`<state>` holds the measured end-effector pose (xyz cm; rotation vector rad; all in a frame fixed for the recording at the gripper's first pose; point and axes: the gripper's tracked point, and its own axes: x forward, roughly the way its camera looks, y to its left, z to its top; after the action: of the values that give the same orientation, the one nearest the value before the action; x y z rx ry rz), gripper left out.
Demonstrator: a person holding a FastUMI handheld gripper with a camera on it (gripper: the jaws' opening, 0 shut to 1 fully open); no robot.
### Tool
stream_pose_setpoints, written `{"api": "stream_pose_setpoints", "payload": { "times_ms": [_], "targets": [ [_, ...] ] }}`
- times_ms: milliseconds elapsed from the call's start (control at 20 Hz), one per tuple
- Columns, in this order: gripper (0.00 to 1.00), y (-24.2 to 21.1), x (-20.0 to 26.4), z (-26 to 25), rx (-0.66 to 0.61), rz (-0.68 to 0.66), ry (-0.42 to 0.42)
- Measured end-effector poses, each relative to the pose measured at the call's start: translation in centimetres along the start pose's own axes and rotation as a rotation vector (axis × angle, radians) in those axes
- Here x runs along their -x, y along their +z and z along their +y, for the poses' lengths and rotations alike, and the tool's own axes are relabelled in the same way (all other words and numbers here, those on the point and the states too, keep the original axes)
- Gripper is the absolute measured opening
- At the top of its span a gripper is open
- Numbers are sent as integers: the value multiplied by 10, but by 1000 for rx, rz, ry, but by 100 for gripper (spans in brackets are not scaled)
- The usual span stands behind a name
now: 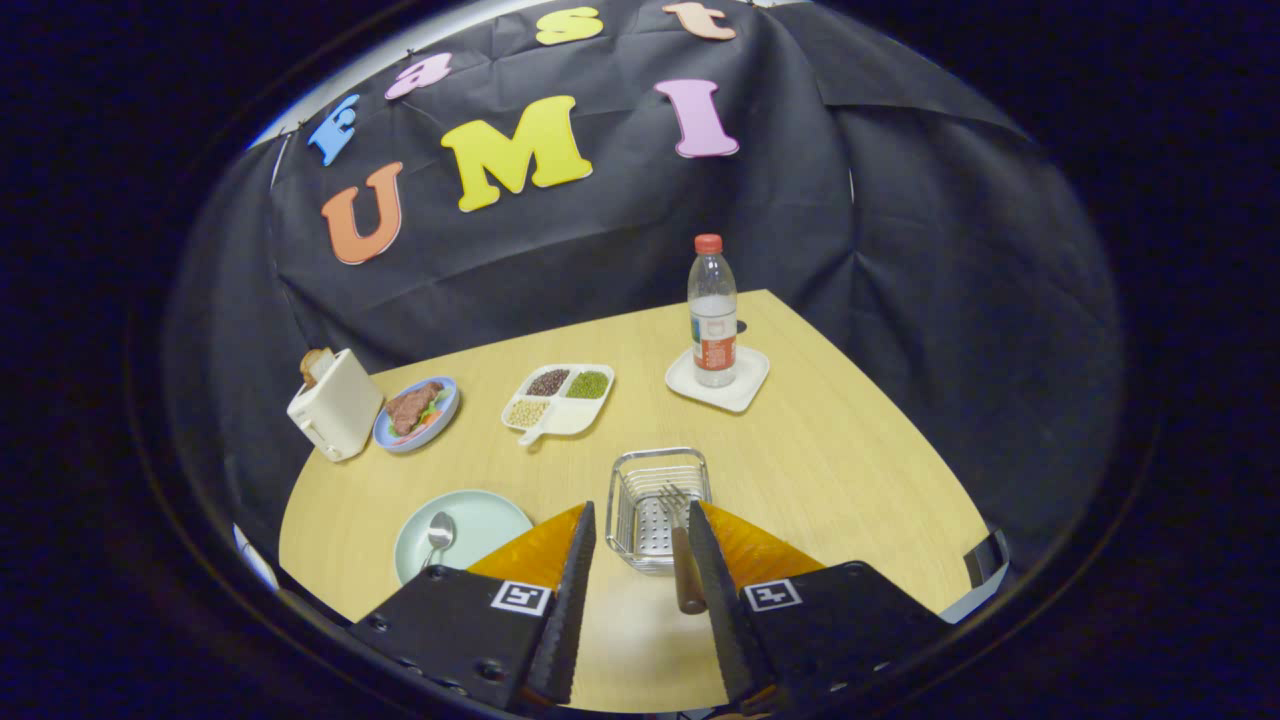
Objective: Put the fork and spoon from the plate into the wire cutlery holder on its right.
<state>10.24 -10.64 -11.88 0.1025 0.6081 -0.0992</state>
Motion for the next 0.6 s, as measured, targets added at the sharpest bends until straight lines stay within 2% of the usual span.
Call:
{"api": "stream_pose_setpoints", "payload": {
  "times_ms": [150, 200, 400, 500, 600],
  "targets": [
    [72, 8, 15, 13, 19, -63, -5],
    [72, 10, 20, 18, 23, -80, -3],
    [78, 11, 32, 42, 44, -121, -1],
    [85, 6, 33, 56, 59, -125, 1],
    [87, -1, 31, 73, 77, -124, 5]
  ]
}}
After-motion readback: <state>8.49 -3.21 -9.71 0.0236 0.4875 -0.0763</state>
